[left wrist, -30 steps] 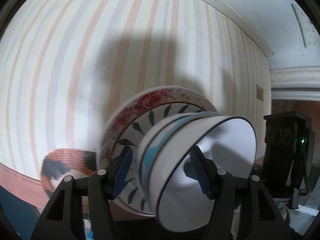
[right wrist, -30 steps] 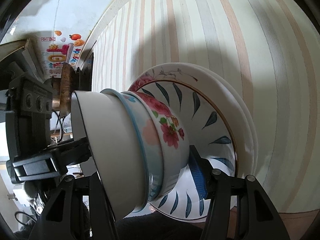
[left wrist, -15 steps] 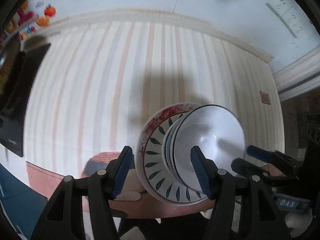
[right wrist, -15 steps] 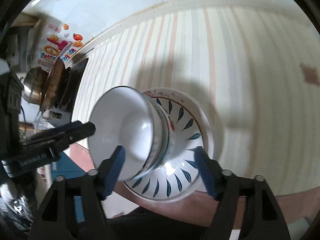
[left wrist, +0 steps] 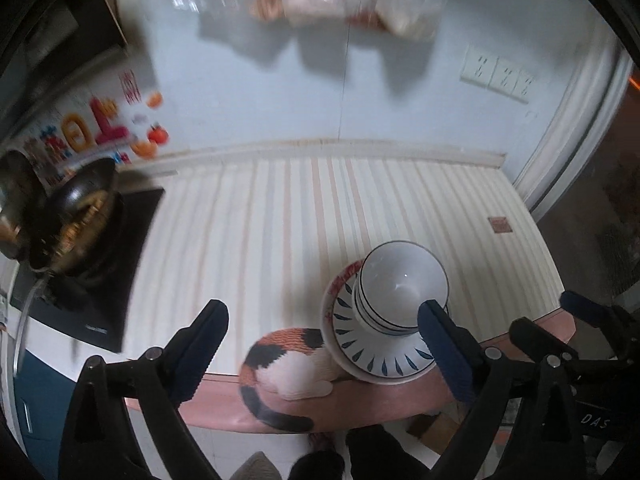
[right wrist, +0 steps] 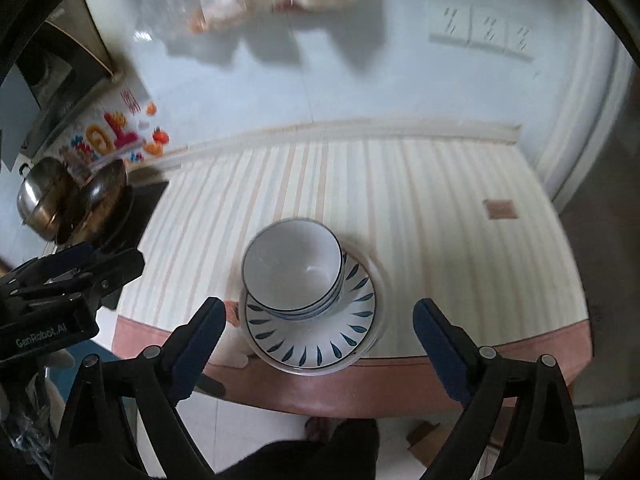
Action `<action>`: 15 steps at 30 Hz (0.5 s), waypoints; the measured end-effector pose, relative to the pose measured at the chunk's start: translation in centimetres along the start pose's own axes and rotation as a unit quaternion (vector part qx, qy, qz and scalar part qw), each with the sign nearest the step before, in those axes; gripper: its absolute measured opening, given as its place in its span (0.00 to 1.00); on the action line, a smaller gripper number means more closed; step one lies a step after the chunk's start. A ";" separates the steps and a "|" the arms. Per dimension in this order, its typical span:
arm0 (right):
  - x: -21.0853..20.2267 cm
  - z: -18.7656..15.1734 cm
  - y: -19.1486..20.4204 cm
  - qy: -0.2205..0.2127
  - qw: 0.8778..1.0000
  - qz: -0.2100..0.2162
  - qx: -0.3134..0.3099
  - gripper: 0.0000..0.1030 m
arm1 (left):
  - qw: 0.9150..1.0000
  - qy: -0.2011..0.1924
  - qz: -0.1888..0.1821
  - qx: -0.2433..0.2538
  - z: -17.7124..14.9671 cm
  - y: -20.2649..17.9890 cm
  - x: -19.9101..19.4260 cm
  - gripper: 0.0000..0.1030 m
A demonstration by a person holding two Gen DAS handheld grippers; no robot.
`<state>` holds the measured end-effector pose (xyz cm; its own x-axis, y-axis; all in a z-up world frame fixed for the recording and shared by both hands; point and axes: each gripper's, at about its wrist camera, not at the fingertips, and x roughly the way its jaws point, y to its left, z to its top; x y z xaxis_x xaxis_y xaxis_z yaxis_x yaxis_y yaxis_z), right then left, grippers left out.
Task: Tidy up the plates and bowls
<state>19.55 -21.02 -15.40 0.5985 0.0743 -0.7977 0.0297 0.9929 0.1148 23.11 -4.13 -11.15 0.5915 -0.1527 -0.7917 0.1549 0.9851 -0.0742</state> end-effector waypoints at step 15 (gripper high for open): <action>-15.0 -7.1 3.2 -0.088 0.996 -0.012 -0.005 0.97 | 0.996 -0.084 -0.003 -0.003 -6.7 0.2 -12.6 0.98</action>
<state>5.00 -18.27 -7.24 0.7284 0.0338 -0.6843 0.0382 0.9952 0.0899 10.34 -1.52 -5.24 0.7150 -0.1683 -0.6786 0.1544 0.9846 -0.0814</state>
